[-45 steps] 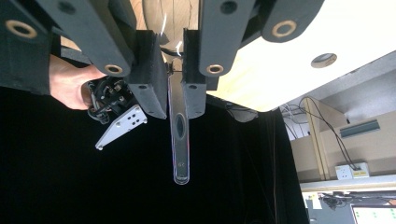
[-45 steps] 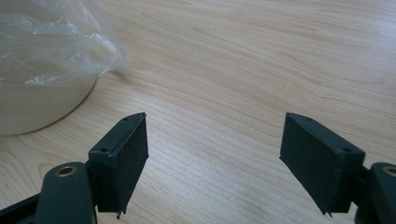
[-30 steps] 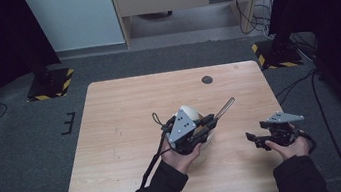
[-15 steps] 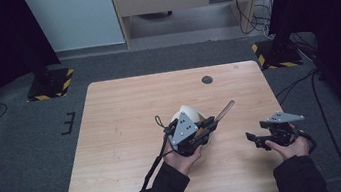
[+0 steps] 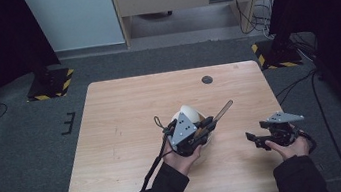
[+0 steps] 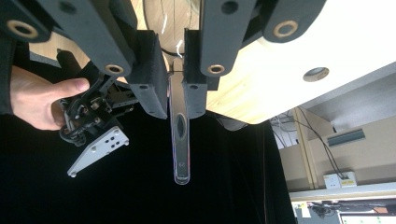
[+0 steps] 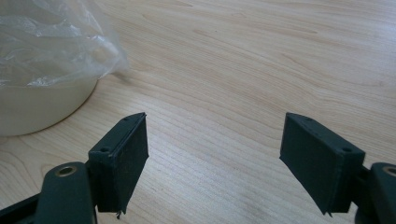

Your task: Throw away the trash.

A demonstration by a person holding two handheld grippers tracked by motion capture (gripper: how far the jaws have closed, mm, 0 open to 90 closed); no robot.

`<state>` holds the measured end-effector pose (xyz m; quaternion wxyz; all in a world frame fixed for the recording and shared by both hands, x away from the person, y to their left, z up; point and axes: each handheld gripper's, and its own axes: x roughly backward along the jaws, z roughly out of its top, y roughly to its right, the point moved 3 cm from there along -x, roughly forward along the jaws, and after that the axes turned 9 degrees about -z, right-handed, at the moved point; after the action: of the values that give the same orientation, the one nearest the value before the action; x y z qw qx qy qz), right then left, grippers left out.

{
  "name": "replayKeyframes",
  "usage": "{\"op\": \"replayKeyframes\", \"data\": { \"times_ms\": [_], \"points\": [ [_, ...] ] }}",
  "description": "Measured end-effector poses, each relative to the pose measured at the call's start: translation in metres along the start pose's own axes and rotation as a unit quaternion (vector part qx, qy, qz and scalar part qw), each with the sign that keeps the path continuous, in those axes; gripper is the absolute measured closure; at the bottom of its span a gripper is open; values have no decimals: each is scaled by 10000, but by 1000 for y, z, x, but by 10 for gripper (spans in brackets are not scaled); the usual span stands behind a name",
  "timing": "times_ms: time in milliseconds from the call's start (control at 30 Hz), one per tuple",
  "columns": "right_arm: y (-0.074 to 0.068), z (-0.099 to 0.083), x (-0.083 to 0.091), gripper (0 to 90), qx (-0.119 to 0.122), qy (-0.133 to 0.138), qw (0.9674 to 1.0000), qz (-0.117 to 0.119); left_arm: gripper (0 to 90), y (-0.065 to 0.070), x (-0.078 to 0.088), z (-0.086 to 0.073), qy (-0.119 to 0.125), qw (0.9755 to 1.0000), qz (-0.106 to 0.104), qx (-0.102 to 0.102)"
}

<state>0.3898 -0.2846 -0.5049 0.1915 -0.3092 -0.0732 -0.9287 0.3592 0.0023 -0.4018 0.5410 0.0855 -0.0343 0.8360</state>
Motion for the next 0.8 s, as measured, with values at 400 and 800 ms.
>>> {"op": "replayKeyframes", "data": {
  "times_ms": [400, 800],
  "points": [
    [0, 0, 0, 236, 0, 5, 10000, 0, 797, 0, -4, -5, -106, 9996, 152, -191],
    [1, 0, 0, 237, 8, 23, 10000, -2, 796, 2, -4, -1, -50, 9990, 292, -341]
  ]
}}
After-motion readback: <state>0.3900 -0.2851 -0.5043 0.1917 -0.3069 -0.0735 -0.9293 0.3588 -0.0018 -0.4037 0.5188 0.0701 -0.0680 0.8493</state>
